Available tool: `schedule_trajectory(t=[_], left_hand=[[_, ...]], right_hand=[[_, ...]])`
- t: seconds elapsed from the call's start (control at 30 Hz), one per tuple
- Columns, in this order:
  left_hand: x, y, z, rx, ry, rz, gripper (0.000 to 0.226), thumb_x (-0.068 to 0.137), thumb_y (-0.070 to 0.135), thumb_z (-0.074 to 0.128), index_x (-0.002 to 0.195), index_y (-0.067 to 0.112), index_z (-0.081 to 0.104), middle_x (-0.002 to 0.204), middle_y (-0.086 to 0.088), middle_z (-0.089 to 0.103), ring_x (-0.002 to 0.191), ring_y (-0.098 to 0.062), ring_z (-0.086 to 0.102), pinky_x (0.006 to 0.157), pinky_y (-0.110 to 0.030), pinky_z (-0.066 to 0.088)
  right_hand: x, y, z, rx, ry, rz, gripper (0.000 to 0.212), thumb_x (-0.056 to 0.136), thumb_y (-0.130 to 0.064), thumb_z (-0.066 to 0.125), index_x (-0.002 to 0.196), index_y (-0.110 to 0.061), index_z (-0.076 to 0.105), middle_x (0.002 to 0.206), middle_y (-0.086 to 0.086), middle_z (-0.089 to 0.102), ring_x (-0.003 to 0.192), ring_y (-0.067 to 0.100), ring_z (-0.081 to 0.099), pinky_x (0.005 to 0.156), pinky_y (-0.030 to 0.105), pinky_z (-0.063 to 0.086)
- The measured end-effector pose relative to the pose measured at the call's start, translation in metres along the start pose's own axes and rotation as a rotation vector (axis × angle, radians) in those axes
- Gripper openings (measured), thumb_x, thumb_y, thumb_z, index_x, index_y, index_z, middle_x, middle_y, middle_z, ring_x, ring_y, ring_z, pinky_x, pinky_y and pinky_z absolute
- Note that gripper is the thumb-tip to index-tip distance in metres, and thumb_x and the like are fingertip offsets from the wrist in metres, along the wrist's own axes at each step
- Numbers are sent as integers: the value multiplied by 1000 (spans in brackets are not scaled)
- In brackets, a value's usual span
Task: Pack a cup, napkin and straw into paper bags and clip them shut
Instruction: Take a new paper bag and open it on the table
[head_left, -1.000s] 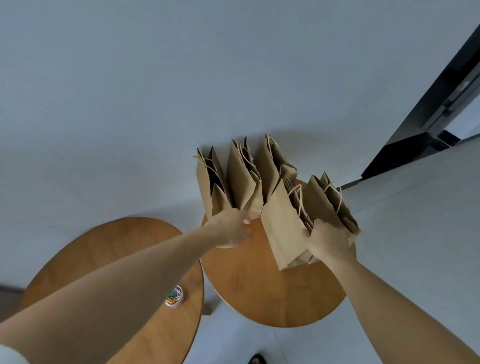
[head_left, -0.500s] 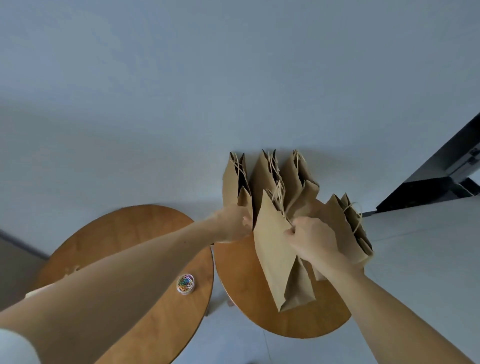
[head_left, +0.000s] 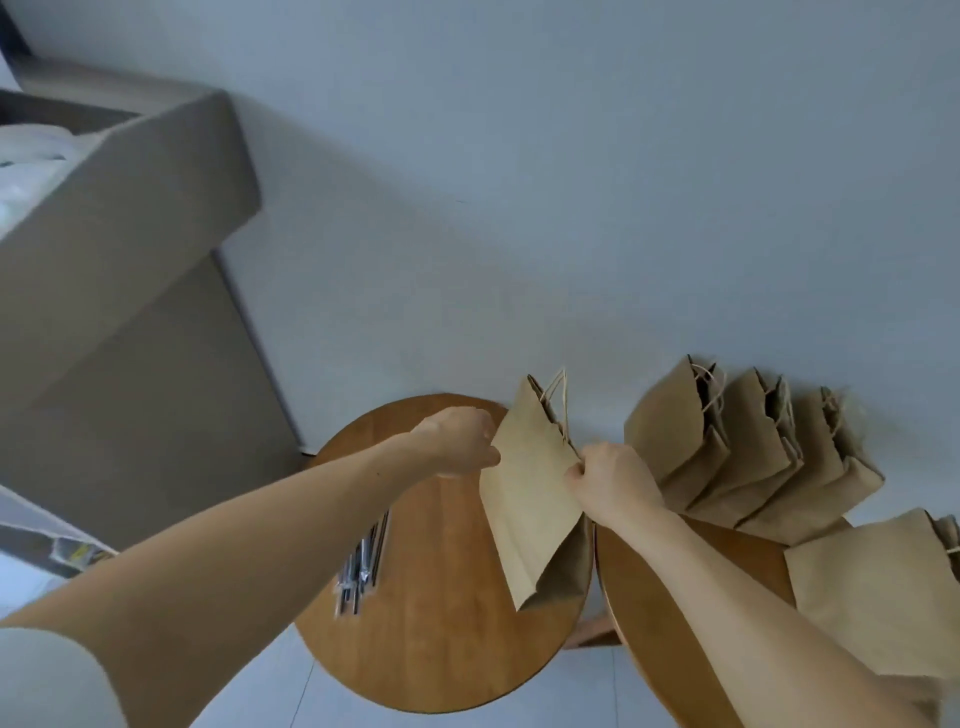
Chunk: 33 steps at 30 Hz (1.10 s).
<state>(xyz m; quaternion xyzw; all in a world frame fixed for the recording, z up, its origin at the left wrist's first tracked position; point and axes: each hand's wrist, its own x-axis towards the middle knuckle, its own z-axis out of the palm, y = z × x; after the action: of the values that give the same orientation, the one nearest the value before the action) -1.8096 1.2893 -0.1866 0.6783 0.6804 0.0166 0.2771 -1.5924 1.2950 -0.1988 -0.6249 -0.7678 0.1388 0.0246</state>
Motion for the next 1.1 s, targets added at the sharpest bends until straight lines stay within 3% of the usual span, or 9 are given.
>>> schedule_trajectory(t=[0.27,0.43,0.57,0.63,0.7,0.8,0.9,0.97,1.1], left_hand=[[4,-63,-2,-37,-36,-118,49,93,40,55,138,18,53,136,0,57,121,-21,55,93,-31,49],[21,-69,0,-21,-107,-211,39,91,32,54,124,13,60,121,-7,65,108,-26,62,89,-39,53],[35,-71,9,-31,-176,-237,42,90,32,56,128,13,56,124,-7,62,112,-26,60,94,-40,52],[40,-71,18,-30,-220,-241,47,90,34,57,131,13,54,128,-7,61,115,-26,59,97,-41,51],[44,-71,28,-19,-252,-235,55,89,40,59,138,15,51,135,-4,57,121,-25,56,97,-37,48],[52,-70,38,-16,-248,-215,65,86,50,63,141,20,47,135,-1,56,121,-23,55,92,-32,43],[62,-66,45,-42,-255,-218,70,81,59,64,136,18,49,127,-3,62,110,-23,60,93,-37,51],[67,-62,50,-21,-270,-204,60,81,60,63,123,18,53,114,-5,65,100,-23,62,89,-41,54],[75,-62,56,-41,-261,-156,40,82,47,66,109,17,59,98,-4,67,91,-25,65,84,-43,57]], right_hand=[[42,-56,56,99,-22,-40,27,91,-15,51,65,-13,44,60,0,46,55,17,48,43,23,28],[50,-69,94,211,-274,-18,21,94,-22,48,75,-13,49,76,4,60,64,20,64,52,31,49],[55,-58,107,233,-432,-53,42,93,-54,43,77,-16,53,69,1,66,60,19,68,55,34,52],[63,-43,109,120,-432,-108,61,87,-77,31,78,-21,53,70,-4,63,63,15,63,57,31,48],[73,-31,110,116,-395,-141,72,82,-86,24,87,-24,58,73,-7,64,67,12,62,61,31,50],[88,-21,111,141,-360,-179,68,87,-80,29,112,-24,60,90,-8,68,81,12,66,70,31,55],[94,-16,117,188,-307,-158,54,96,-59,42,134,-22,50,102,-5,68,89,15,67,74,30,56],[92,-16,121,248,-320,-145,56,93,-53,50,141,-25,43,110,-8,66,92,12,66,75,27,56],[86,-23,121,432,-354,-98,66,81,-65,48,139,-34,42,123,-17,60,107,6,60,84,25,50]])
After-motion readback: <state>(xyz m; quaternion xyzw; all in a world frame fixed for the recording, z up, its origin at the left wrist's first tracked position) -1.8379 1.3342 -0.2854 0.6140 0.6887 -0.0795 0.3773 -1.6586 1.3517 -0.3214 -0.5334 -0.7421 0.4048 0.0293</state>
